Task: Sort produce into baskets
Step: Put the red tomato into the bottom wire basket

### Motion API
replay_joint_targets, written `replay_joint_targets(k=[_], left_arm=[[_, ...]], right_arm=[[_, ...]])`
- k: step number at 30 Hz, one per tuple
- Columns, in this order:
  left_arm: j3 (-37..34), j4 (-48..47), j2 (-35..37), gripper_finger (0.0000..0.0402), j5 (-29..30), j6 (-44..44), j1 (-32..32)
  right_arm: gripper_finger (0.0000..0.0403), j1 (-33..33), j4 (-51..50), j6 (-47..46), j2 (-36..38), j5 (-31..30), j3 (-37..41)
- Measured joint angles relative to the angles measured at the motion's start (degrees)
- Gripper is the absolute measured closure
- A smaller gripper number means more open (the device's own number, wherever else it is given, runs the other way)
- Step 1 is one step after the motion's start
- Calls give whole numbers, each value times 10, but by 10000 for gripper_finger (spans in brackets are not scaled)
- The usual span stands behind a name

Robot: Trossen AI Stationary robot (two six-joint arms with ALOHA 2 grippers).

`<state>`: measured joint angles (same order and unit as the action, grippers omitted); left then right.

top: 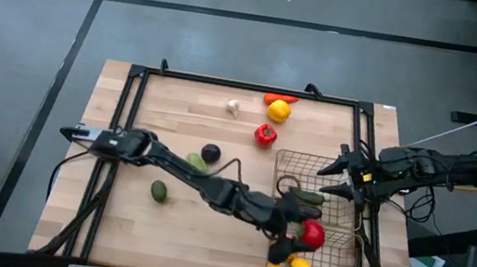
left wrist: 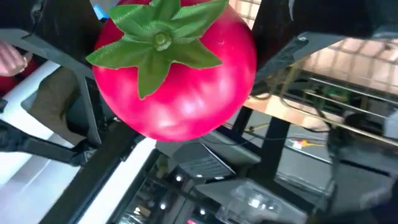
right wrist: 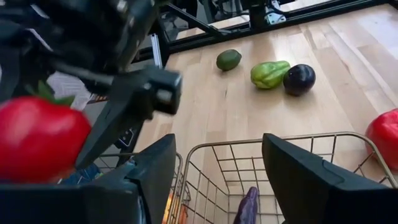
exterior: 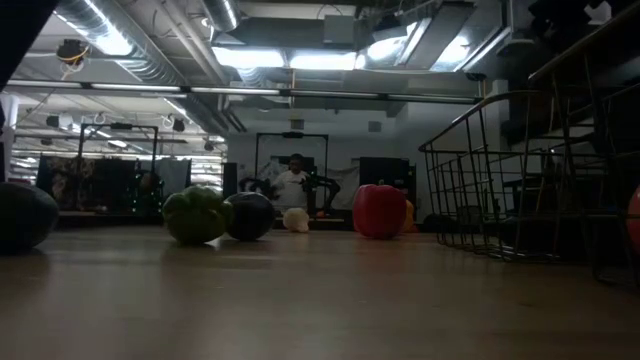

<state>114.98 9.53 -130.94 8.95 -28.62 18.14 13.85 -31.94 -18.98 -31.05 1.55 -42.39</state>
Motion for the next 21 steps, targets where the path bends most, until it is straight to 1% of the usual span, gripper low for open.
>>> replay_joint_targets(k=[2,5,11,13,18,21], left_arm=[[18,0,-19,70,0,7,6],[28,-18,-33,70,0,33,14],[28,-139,-37,70,2,50,25],[28,-164,-37,70,2,61,28],[28,-205,-37,70,3,116,37],[27,-211,-39,70,3,132,41]], right_arm=[[166,0,0,0,0,4,0],[166,0,-7,0,2,6,0],[166,0,-41,0,2,5,0],[166,0,-48,0,2,5,0],[166,0,-57,0,2,5,0],[166,0,-56,-1,2,6,0]])
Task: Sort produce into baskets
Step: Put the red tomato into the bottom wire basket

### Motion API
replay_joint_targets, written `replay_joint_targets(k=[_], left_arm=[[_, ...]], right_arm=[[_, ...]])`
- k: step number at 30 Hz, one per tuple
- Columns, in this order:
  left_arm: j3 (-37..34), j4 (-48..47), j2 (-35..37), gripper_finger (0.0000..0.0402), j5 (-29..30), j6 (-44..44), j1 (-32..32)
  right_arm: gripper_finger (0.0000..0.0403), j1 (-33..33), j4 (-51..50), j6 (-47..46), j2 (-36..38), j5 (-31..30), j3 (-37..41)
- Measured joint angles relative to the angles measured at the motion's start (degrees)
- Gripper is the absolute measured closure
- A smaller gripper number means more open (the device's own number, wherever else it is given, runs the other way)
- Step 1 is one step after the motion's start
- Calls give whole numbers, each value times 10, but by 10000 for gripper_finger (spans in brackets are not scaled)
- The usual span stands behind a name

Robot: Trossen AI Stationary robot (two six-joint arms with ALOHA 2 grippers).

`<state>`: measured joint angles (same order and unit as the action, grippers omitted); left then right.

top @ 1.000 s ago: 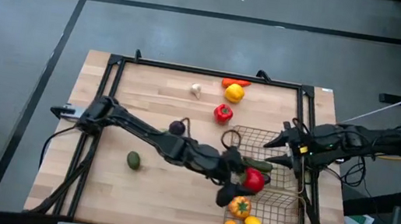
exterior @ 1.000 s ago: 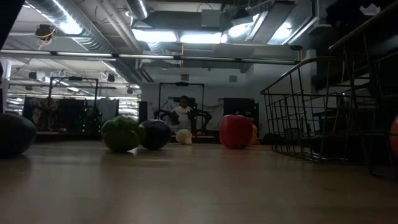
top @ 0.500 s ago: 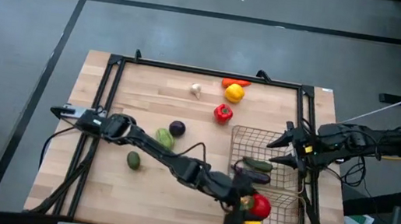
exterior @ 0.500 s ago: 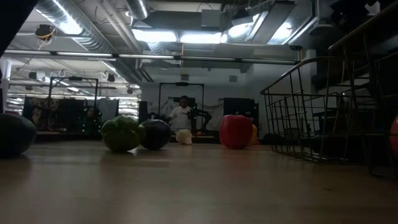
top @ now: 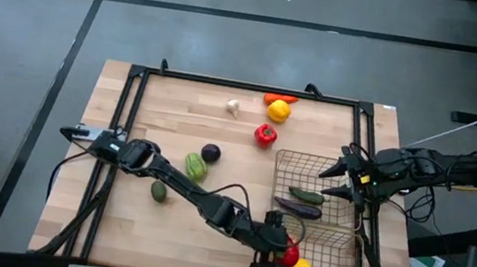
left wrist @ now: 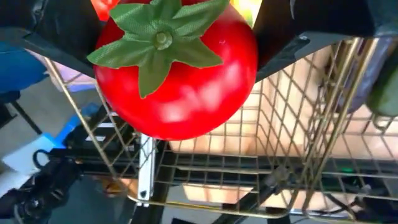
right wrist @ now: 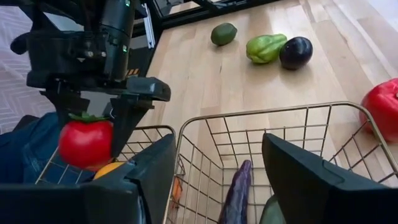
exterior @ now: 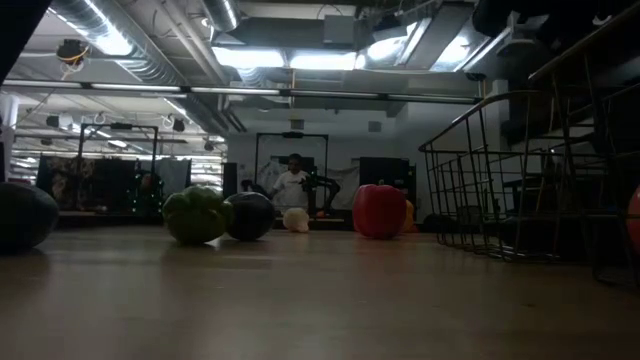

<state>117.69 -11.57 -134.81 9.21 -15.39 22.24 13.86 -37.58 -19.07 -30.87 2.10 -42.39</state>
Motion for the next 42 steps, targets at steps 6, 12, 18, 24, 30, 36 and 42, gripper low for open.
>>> replay_joint_targets(k=[6,12,18,24,30,36,42], left_arm=[[0,17,-27,70,1,-25,-1],[-1,32,-37,70,1,-1,4],[-1,45,-37,70,1,21,3],[-1,49,-37,70,1,5,0],[-1,44,-37,70,2,-11,-4],[-1,45,-37,70,2,-11,-6],[-1,45,-37,70,2,-6,-6]], right_arm=[[166,0,9,-8,-9,31,0],[166,1,13,-17,-39,67,0],[166,1,12,-16,-74,65,0],[166,1,12,-16,-89,65,0],[166,1,11,-16,-93,65,0],[166,0,10,-16,-92,65,0],[166,0,10,-16,-93,65,0]])
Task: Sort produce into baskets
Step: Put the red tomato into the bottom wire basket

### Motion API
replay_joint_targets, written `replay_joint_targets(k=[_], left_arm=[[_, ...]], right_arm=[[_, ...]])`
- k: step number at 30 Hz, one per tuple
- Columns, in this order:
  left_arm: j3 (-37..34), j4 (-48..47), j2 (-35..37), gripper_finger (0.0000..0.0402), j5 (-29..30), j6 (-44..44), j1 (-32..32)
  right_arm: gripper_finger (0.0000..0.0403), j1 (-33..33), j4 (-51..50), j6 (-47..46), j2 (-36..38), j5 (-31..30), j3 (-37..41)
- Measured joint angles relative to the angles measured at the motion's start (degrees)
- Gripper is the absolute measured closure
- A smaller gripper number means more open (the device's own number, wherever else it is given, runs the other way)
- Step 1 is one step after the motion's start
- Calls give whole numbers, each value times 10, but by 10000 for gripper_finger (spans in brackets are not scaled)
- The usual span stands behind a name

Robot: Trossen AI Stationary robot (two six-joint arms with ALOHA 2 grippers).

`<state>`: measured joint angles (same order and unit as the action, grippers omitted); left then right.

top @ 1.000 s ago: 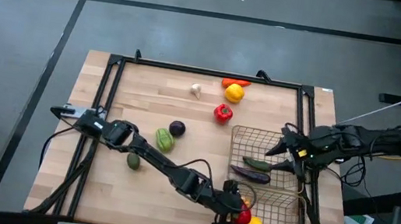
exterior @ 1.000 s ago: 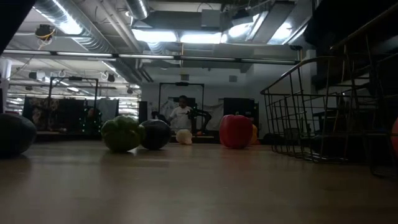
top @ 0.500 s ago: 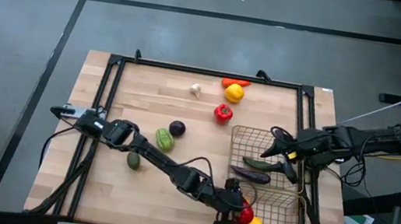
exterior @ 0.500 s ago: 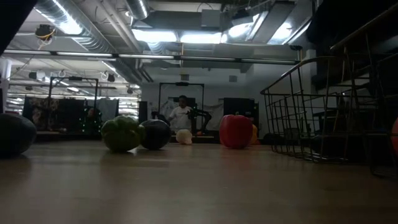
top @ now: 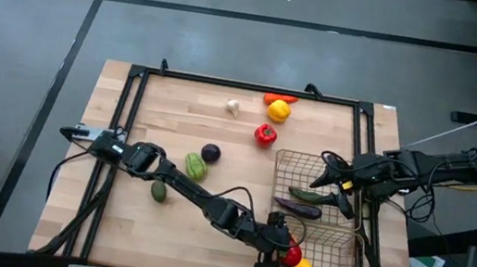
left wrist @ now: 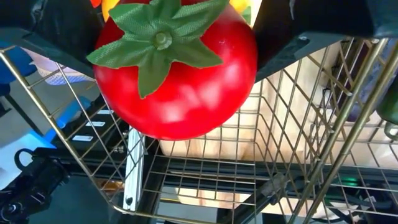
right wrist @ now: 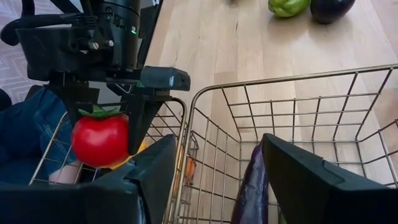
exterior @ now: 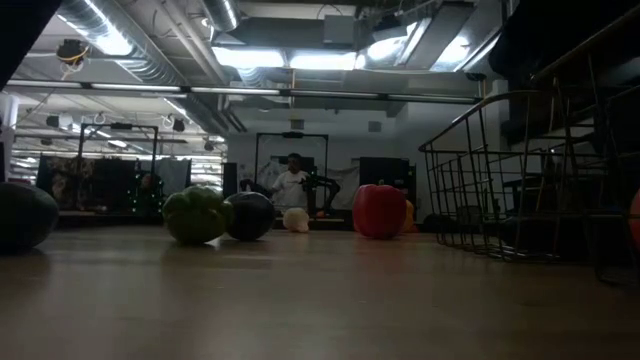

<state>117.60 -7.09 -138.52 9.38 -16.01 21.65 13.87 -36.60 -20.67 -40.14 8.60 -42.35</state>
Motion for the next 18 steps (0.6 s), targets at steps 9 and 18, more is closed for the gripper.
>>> replay_joint_targets(k=[9,18], left_arm=[[0,0,0,70,0,-4,0],[0,-10,0,62,-40,23,0]], right_arm=[[166,0,0,0,0,0,0],[166,0,0,0,0,0,0]])
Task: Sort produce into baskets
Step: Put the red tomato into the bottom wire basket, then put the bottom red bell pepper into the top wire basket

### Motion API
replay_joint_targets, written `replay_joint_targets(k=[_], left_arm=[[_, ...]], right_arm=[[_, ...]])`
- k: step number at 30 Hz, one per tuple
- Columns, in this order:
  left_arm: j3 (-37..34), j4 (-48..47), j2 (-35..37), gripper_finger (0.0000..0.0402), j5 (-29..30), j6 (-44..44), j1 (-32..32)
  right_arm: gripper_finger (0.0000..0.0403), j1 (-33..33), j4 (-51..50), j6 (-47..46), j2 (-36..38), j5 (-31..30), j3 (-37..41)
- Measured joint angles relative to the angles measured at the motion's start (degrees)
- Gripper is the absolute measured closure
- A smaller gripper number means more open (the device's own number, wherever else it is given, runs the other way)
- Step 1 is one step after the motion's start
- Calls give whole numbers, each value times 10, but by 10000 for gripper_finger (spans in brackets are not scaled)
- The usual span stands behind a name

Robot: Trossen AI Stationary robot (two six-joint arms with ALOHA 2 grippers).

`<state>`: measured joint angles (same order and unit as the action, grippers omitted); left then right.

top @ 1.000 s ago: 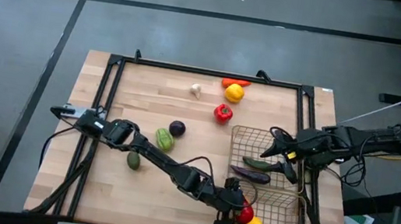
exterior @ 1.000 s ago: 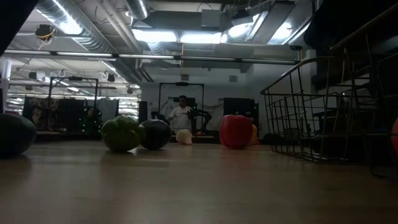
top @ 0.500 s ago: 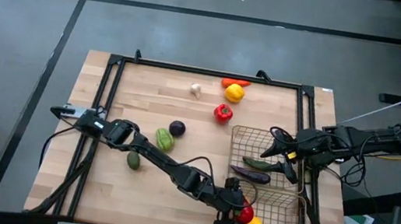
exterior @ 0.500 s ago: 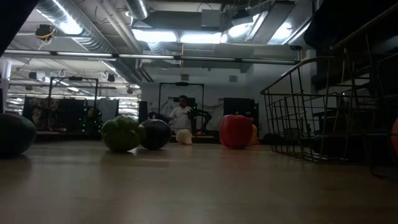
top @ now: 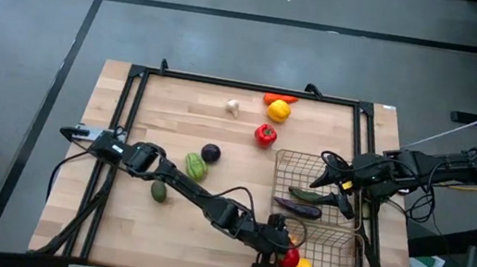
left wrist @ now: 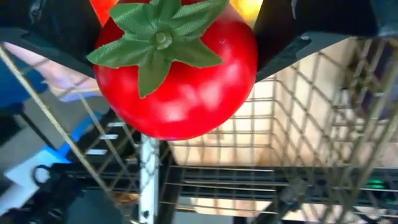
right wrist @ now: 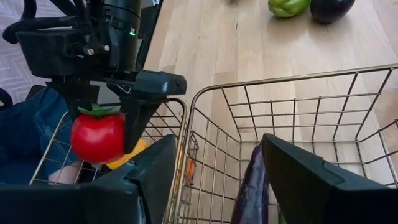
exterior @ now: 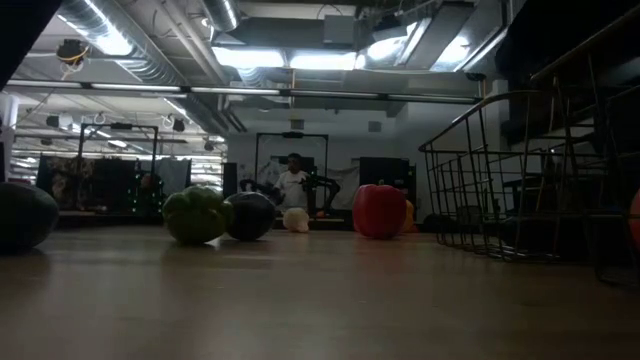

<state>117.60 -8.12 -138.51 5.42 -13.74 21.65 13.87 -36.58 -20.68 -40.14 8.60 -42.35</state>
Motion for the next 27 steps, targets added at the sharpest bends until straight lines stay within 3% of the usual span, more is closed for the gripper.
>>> replay_joint_targets(k=[7,14,22,27], left_arm=[[0,-4,0,8,-7,4,0],[0,1,0,11,-6,-5,-2],[0,40,5,12,-10,-97,-26],[0,36,36,12,-46,-56,-44]], right_arm=[[166,0,0,0,0,0,0],[166,0,0,0,0,0,0],[166,0,0,0,0,0,0],[166,0,0,0,0,0,0]])
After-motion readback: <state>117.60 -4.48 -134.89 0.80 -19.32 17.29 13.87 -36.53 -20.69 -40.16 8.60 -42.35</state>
